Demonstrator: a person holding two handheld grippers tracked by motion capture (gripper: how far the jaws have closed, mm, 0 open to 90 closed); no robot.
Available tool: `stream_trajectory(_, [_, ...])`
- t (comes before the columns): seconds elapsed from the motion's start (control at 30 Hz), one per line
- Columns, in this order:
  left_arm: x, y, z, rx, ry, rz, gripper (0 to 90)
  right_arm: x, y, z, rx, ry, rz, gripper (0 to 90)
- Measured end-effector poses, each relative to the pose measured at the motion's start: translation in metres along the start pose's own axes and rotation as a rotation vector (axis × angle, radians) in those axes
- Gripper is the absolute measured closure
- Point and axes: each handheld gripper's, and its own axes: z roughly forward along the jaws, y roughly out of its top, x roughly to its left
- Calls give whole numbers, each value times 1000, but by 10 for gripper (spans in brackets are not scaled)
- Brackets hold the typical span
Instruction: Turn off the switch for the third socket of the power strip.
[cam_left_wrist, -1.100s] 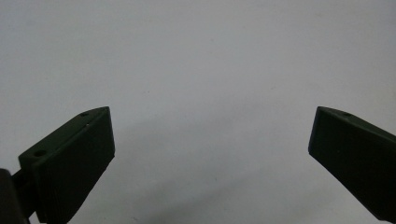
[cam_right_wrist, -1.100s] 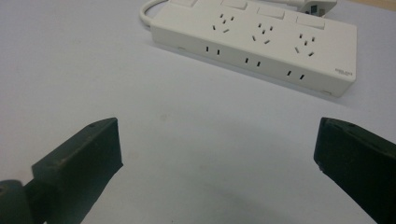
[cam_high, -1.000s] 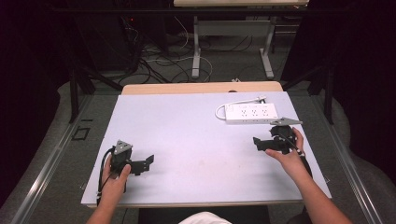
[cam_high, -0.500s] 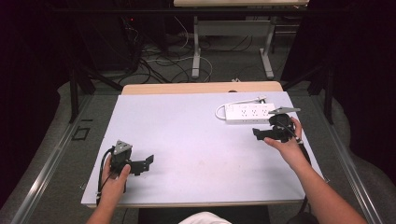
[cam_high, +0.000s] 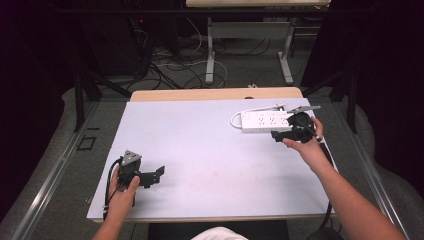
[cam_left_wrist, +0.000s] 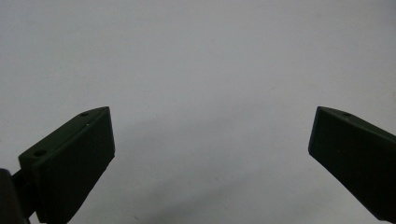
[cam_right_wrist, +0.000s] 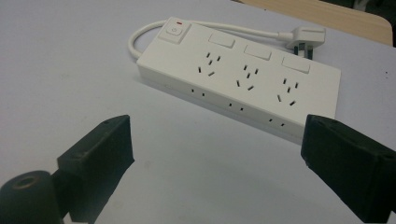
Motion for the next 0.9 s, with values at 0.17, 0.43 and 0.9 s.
stream_trajectory(0.17, [0, 0, 0, 3, 0, 1, 2, -2, 7, 0, 3, -3, -4, 86])
stream_trajectory(0.43, [0, 0, 0, 5, -2, 2, 2, -9, 23, 0, 26, -24, -21, 113])
stream_trajectory(0.9, [1, 1, 2, 1, -5, -2, 2, -17, 46, 2, 14, -74, -54, 144])
